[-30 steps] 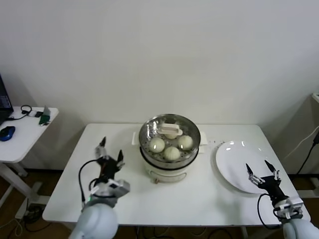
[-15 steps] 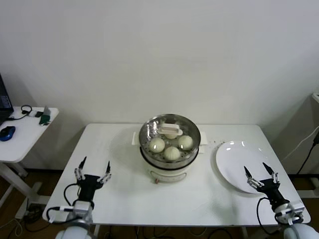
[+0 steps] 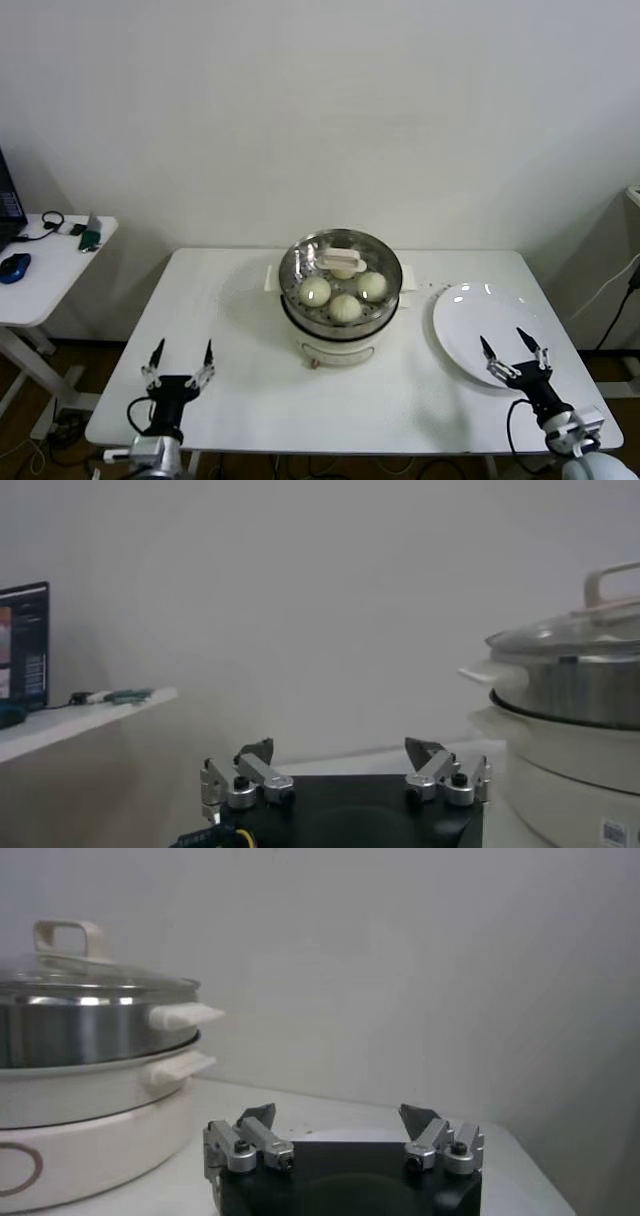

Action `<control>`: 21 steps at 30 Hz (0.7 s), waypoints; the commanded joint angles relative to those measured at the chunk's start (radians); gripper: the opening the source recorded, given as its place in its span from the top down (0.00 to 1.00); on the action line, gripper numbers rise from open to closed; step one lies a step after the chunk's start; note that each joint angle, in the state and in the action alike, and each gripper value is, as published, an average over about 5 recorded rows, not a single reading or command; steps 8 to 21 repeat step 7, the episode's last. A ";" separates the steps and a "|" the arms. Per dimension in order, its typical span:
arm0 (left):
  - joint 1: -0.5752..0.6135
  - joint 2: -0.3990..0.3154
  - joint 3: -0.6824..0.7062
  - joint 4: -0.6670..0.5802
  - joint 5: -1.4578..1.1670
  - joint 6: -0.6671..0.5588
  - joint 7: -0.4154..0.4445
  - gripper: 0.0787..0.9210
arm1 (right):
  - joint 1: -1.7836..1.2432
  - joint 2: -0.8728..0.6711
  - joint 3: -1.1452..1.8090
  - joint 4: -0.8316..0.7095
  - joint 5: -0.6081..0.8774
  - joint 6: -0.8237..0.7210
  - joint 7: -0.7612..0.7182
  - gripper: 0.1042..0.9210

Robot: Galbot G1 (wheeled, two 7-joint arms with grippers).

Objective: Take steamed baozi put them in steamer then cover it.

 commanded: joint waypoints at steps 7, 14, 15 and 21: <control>0.017 -0.022 -0.026 0.038 -0.015 -0.087 0.018 0.12 | 0.009 0.013 -0.011 -0.007 -0.007 0.005 -0.013 0.12; 0.017 -0.022 -0.026 0.038 -0.015 -0.087 0.018 0.12 | 0.009 0.013 -0.011 -0.007 -0.007 0.005 -0.013 0.12; 0.017 -0.022 -0.026 0.038 -0.015 -0.087 0.018 0.12 | 0.009 0.013 -0.011 -0.007 -0.007 0.005 -0.013 0.12; 0.017 -0.022 -0.026 0.038 -0.015 -0.087 0.018 0.12 | 0.009 0.013 -0.011 -0.007 -0.007 0.005 -0.013 0.12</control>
